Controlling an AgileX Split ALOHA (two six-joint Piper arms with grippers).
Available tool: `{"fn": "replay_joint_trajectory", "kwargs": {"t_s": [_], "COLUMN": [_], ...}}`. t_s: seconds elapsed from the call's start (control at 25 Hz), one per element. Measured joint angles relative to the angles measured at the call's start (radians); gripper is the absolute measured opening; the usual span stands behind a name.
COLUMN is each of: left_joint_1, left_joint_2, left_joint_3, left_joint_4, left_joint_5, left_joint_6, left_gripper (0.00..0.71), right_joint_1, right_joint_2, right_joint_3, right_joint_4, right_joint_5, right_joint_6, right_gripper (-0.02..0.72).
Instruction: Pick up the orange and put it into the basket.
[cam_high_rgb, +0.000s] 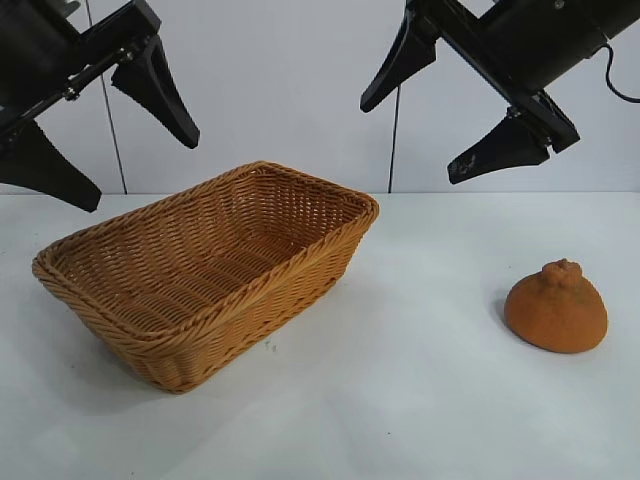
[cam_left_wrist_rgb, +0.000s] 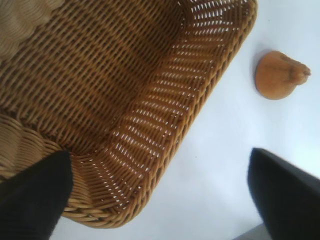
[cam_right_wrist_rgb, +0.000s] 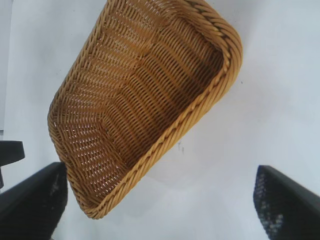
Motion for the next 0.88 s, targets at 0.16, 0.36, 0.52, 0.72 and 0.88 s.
{"fn": "replay_joint_trajectory", "kwargs": {"t_s": [0.16,0.36,0.52,0.72,0.88], "left_joint_1": [0.0,0.0,0.0,0.0,0.0], "left_joint_2": [0.0,0.0,0.0,0.0,0.0], "left_joint_3": [0.0,0.0,0.0,0.0,0.0], "left_joint_4": [0.0,0.0,0.0,0.0,0.0], "left_joint_5": [0.0,0.0,0.0,0.0,-0.019], "left_joint_6": [0.001,0.001,0.001,0.001,0.001], "left_gripper": [0.672,0.672,0.672,0.672,0.672], "right_joint_1": [0.0,0.0,0.0,0.0,0.0], "right_joint_2": [0.0,0.0,0.0,0.0,0.0], "right_joint_3": [0.0,0.0,0.0,0.0,0.0], "right_joint_4": [0.0,0.0,0.0,0.0,0.0], "right_joint_5": [0.0,0.0,0.0,0.0,0.0], "right_joint_6": [0.0,0.0,0.009,0.011,0.012], "right_gripper": [0.694,0.694,0.694,0.694,0.694]}}
